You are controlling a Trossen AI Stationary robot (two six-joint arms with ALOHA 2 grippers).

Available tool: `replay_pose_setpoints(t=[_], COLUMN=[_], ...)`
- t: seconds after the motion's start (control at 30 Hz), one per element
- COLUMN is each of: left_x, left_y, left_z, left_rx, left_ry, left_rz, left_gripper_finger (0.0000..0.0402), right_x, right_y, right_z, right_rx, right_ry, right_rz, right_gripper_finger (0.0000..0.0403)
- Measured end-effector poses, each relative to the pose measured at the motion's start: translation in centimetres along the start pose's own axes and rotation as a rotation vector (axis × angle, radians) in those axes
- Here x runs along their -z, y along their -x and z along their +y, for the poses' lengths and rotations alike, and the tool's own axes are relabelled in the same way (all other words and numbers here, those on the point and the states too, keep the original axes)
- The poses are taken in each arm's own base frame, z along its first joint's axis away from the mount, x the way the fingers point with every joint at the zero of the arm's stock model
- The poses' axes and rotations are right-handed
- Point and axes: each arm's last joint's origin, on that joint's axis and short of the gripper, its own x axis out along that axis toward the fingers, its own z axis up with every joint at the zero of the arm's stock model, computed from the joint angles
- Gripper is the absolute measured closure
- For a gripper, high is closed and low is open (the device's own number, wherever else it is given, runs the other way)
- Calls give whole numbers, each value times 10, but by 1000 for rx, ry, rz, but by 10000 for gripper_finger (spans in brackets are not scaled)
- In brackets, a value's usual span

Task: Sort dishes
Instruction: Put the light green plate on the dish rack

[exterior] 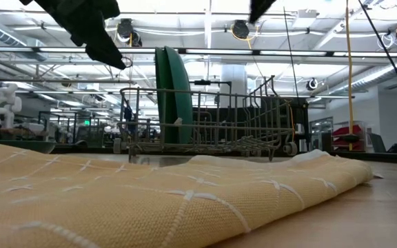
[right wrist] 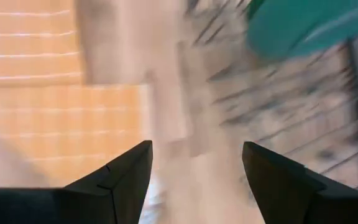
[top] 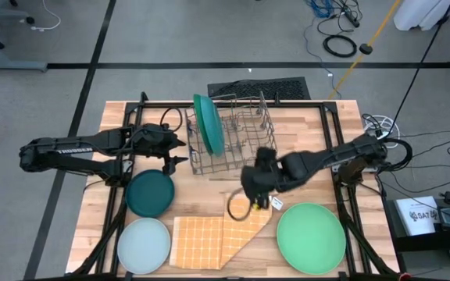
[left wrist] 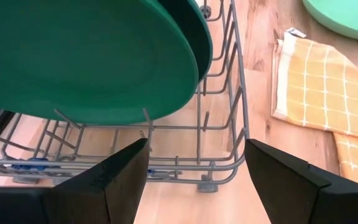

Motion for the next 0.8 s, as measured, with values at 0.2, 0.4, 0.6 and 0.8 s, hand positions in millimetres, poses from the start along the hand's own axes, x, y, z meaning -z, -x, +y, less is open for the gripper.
replay_pose_setpoints(t=[0.2, 0.4, 0.6, 0.8], left_x=[0, -1, -4, -5], left_y=[0, 0, 0, 0], left_z=[0, 0, 0, 0], left_rx=[1, 6, 7, 9], left_ry=[-27, -34, -18, 2], left_rz=[-5, -12, -37, -48], left_gripper_finger=[127, 127, 127, 127], right_x=[21, 45, 67, 95], right_y=[15, -1, -27, -54], right_z=[44, 97, 143, 180], right_rx=[-91, -97, -89, -54], right_ry=[-228, -378, -502, -606], right_rz=[26, 130, 248, 456], right_gripper_finger=[161, 161, 161, 161])
